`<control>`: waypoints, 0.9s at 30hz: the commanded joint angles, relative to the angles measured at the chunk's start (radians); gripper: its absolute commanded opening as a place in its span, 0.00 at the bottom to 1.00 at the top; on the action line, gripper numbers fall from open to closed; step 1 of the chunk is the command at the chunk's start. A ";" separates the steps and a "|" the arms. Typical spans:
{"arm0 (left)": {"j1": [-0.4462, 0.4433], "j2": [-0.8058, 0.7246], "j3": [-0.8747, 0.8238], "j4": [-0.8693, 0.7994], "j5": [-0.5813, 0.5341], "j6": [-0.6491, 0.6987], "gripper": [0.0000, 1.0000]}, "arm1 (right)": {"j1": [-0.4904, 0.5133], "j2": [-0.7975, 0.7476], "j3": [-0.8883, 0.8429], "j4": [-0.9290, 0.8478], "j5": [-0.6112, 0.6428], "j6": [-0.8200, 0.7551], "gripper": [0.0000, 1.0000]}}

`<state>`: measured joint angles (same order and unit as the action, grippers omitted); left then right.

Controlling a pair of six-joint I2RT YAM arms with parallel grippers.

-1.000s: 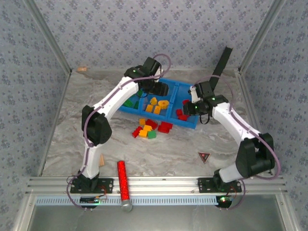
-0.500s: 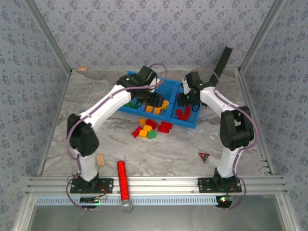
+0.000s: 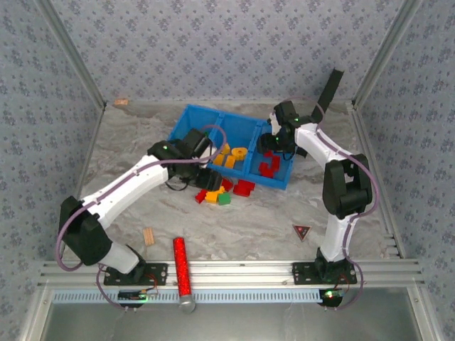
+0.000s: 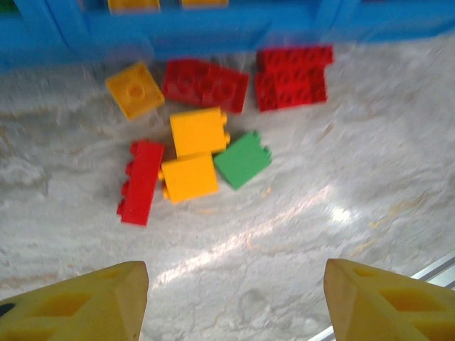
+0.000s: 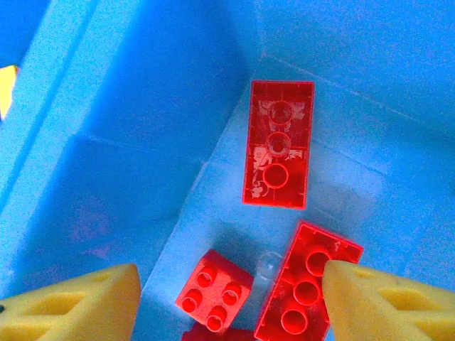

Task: Sort the legos into containers by color
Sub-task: Place the lego in the container, then pick up the container from the top-center of the table.

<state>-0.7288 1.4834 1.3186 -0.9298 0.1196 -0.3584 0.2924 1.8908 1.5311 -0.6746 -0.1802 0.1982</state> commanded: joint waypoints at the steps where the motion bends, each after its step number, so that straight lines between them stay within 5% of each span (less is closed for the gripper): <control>1: -0.015 -0.011 -0.052 0.017 0.010 -0.014 0.66 | 0.008 -0.049 0.064 -0.001 -0.076 0.075 0.76; 14: -0.023 0.000 -0.088 0.059 0.035 -0.013 0.67 | 0.032 0.005 0.126 0.030 -0.123 0.224 0.80; 27: -0.044 -0.069 -0.100 0.010 -0.002 -0.025 0.66 | 0.104 0.275 0.379 -0.216 0.105 0.223 0.75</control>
<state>-0.7666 1.4574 1.2201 -0.8890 0.1349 -0.3752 0.3840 2.1181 1.8523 -0.7940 -0.1444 0.4114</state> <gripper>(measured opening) 0.664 0.766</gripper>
